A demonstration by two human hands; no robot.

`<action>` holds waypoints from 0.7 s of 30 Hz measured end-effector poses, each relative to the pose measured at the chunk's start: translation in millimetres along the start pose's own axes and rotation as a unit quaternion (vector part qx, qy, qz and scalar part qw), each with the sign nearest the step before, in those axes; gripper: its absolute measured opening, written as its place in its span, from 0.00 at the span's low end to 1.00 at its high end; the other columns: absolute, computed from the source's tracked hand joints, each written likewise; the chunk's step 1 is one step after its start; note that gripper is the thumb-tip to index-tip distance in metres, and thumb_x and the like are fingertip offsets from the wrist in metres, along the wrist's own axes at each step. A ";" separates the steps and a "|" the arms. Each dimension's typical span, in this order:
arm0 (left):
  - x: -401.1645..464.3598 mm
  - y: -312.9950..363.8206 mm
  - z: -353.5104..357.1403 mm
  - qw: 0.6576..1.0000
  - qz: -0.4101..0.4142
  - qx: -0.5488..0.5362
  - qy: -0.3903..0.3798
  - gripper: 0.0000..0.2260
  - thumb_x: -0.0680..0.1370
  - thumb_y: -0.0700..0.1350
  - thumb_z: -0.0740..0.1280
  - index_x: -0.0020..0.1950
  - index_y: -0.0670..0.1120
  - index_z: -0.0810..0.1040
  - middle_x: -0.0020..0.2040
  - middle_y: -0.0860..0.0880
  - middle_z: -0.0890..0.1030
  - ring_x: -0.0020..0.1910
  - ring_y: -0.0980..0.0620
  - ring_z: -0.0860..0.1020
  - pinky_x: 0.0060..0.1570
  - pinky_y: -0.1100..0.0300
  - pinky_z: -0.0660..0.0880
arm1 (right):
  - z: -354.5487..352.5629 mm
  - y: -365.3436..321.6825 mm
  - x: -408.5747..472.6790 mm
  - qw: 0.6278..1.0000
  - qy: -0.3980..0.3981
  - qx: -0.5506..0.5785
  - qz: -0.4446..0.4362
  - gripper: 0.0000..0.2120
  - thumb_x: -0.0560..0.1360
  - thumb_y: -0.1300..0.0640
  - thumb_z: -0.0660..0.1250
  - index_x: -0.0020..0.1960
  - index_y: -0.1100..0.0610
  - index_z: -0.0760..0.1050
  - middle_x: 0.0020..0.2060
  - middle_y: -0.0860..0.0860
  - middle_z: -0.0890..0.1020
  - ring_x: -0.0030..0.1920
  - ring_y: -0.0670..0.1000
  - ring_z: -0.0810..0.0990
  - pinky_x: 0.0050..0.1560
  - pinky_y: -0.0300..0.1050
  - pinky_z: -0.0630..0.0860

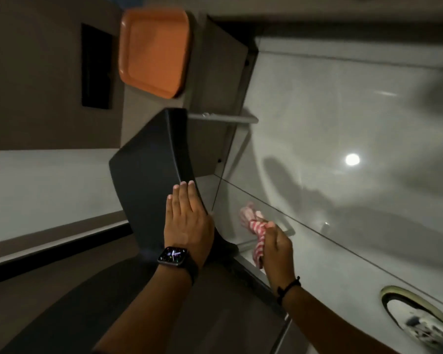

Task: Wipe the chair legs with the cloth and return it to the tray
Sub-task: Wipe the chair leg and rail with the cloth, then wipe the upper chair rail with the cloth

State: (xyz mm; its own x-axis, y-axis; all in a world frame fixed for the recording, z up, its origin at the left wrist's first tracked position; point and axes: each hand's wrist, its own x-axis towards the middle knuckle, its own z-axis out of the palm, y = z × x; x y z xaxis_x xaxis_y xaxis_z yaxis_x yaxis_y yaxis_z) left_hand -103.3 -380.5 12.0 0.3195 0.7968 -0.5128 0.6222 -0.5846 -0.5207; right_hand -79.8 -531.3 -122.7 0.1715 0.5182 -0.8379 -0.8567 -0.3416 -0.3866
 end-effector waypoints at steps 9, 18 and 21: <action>125.2 -87.8 -81.4 0.995 0.009 -0.071 0.074 0.32 0.85 0.56 0.52 0.82 0.38 0.49 0.83 0.35 0.56 0.83 0.38 0.53 0.82 0.44 0.49 | 80.7 -168.9 69.1 0.988 0.016 0.005 -0.156 0.16 0.91 0.57 0.56 0.67 0.53 0.82 0.32 0.45 0.77 0.29 0.45 0.70 0.32 0.42 0.73; 252.6 -91.4 -60.4 0.984 0.089 -0.130 0.077 0.28 0.86 0.53 0.50 0.81 0.37 0.54 0.82 0.36 0.60 0.82 0.39 0.55 0.83 0.45 0.49 | 188.0 -201.4 216.4 0.945 0.010 -0.095 -0.312 0.16 0.90 0.60 0.58 0.66 0.64 0.82 0.54 0.63 0.88 0.50 0.50 0.85 0.62 0.49 0.86; 261.7 -85.1 -47.8 0.970 0.103 -0.195 0.101 0.24 0.85 0.49 0.53 0.79 0.39 0.59 0.80 0.38 0.64 0.82 0.42 0.58 0.83 0.48 0.50 | 209.2 -179.3 253.1 0.910 -0.018 -0.212 -0.357 0.22 0.89 0.54 0.54 0.67 0.63 0.83 0.65 0.61 0.87 0.68 0.61 0.84 0.75 0.62 0.77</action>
State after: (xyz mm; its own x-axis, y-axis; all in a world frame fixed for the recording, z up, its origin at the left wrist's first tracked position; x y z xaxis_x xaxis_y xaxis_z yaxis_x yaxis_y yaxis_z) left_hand -38.4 -115.0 -45.3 0.5746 0.7066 -0.4131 0.7409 -0.6634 -0.1043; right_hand 15.4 -174.8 -184.8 0.5874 0.7495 -0.3053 -0.2678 -0.1760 -0.9473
